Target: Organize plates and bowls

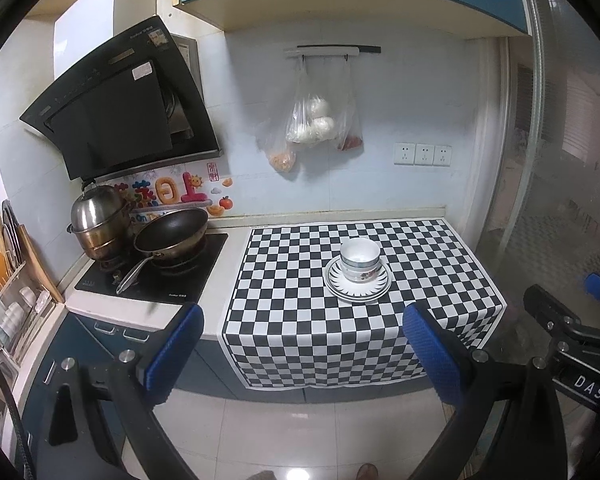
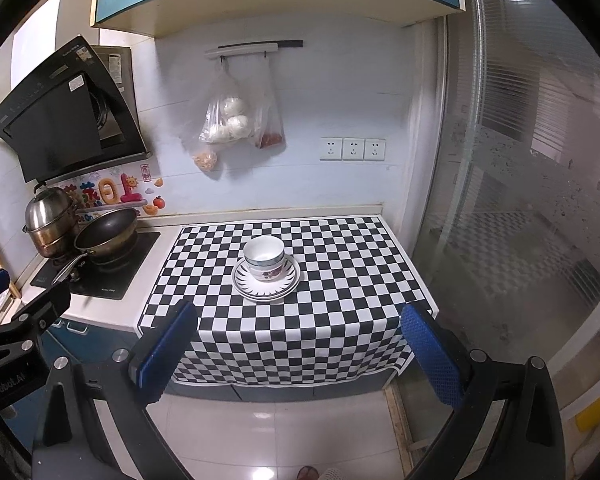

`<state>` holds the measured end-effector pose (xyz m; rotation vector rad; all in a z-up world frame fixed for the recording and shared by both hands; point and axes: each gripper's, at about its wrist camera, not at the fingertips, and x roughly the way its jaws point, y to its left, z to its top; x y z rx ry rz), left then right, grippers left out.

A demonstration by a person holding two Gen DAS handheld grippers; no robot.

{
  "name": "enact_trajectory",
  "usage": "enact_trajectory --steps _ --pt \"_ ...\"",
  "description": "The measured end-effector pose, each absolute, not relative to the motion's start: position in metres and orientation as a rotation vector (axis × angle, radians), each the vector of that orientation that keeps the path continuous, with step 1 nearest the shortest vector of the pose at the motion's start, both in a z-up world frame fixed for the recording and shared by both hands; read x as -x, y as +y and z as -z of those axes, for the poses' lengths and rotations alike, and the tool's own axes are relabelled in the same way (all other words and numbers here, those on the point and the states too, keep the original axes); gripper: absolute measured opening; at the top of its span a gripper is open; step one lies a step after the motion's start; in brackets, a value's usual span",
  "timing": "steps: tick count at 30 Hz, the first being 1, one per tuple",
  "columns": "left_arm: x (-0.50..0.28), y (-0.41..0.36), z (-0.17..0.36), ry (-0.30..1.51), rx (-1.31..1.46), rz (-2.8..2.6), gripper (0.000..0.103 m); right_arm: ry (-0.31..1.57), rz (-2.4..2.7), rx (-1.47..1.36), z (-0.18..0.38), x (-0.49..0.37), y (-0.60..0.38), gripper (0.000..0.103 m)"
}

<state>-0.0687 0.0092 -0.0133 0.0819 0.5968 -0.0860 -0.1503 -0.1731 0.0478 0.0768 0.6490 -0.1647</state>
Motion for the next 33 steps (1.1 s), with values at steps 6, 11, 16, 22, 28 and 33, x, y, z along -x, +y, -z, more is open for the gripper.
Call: enact_trajectory --steps 6,11,16,22,28,33 --pt "0.074 0.008 0.013 0.587 -0.071 0.064 0.102 0.656 0.165 -0.074 -0.047 0.148 -0.173 0.103" --pt "0.072 0.007 0.014 0.592 -0.067 0.058 0.102 0.655 0.168 -0.071 -0.047 0.145 -0.175 0.103" --pt "0.070 0.007 0.015 0.602 -0.060 0.056 0.102 0.658 0.172 -0.072 -0.045 0.144 -0.174 0.103" --pt "0.068 0.007 0.017 0.607 -0.060 0.055 0.102 0.662 0.167 -0.074 -0.043 0.143 -0.173 0.103" --pt "0.067 0.007 0.018 0.608 -0.065 0.054 0.102 0.667 0.162 -0.069 -0.039 0.140 -0.173 0.103" --pt "0.066 0.005 0.021 0.611 -0.066 0.052 0.102 0.667 0.162 -0.065 -0.038 0.139 -0.173 0.103"
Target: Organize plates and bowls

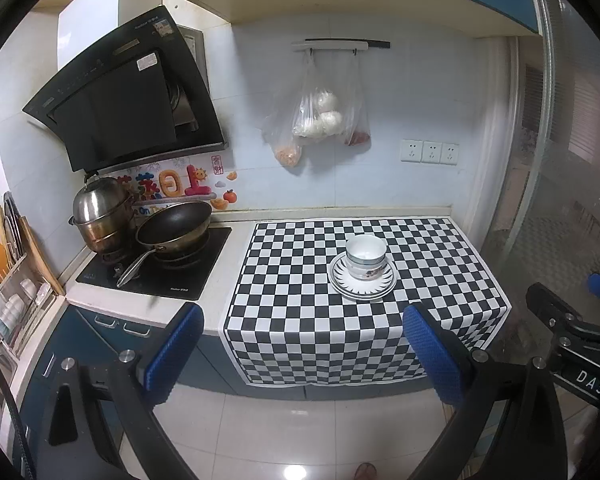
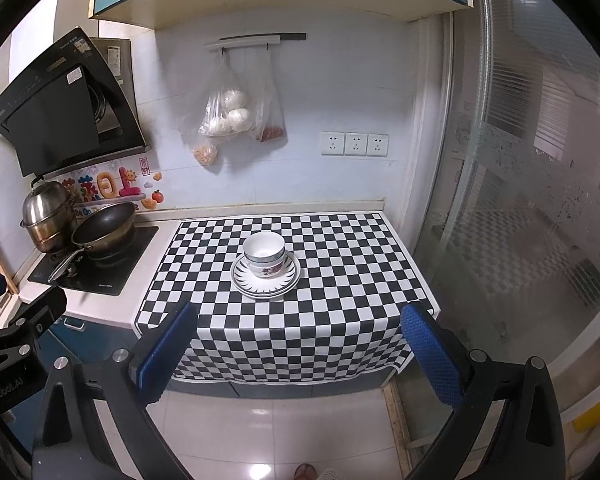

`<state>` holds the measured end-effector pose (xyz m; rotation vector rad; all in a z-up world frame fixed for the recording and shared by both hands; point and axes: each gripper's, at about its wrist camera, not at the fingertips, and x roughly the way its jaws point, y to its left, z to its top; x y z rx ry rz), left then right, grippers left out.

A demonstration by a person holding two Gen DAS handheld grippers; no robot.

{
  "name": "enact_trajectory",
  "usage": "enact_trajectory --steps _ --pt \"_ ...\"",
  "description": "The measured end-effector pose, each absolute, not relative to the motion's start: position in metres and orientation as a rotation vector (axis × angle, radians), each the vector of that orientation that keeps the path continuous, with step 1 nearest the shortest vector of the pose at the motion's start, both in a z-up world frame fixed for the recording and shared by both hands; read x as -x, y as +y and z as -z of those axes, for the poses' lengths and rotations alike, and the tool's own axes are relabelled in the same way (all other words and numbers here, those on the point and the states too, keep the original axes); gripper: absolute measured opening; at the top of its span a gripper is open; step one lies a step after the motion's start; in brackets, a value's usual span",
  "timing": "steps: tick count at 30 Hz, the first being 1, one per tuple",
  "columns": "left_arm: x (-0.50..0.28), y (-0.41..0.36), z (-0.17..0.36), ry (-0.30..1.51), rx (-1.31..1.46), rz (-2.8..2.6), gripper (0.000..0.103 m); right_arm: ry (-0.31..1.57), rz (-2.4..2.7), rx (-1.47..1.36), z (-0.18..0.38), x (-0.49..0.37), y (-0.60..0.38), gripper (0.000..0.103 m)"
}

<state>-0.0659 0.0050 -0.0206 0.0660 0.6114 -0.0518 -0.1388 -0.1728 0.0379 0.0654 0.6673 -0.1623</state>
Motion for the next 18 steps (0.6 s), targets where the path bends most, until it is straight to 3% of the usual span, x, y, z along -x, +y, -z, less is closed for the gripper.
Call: enact_trajectory --steps 18 --pt "0.0690 0.0019 0.0214 0.606 -0.051 0.046 0.102 0.679 0.165 -0.064 -0.0332 0.1342 -0.1767 0.103"
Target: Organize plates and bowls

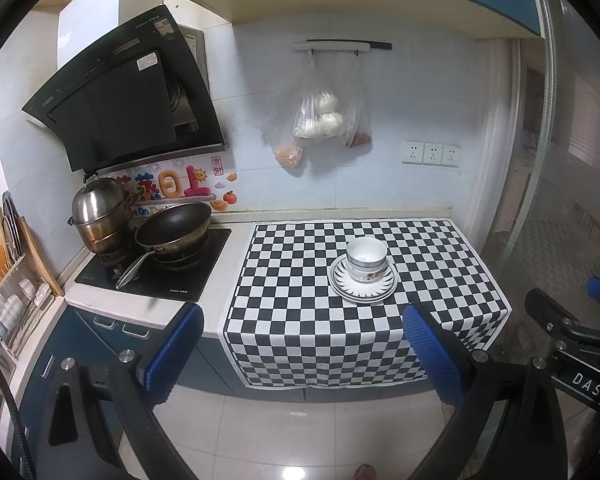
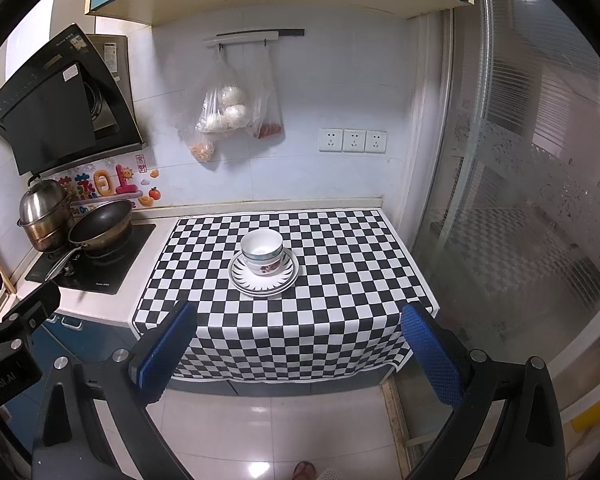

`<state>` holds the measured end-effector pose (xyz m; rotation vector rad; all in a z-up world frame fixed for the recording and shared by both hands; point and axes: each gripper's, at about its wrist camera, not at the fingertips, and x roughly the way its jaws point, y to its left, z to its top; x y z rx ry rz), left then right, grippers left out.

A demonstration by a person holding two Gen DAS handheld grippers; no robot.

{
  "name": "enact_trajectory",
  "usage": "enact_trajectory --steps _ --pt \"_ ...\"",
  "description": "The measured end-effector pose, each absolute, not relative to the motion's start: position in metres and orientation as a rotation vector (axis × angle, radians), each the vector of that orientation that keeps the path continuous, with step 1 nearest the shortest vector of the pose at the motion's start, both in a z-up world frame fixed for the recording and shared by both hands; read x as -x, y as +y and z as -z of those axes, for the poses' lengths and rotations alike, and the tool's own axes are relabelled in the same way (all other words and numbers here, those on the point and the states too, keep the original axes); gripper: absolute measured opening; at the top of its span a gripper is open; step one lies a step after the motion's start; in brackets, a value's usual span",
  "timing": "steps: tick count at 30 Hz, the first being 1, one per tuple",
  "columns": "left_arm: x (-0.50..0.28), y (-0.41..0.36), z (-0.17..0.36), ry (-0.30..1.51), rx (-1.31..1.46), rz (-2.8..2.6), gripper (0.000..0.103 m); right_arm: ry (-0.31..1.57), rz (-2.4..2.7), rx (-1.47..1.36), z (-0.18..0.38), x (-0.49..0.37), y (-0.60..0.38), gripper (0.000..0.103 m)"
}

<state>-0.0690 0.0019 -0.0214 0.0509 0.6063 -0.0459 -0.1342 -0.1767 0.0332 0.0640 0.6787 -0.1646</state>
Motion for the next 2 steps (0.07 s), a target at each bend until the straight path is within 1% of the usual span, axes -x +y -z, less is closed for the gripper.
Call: enact_trajectory --steps 2 --pt "0.0688 0.0020 0.0206 0.606 -0.050 0.043 0.102 0.679 0.165 -0.063 -0.0333 0.1339 -0.1767 0.103"
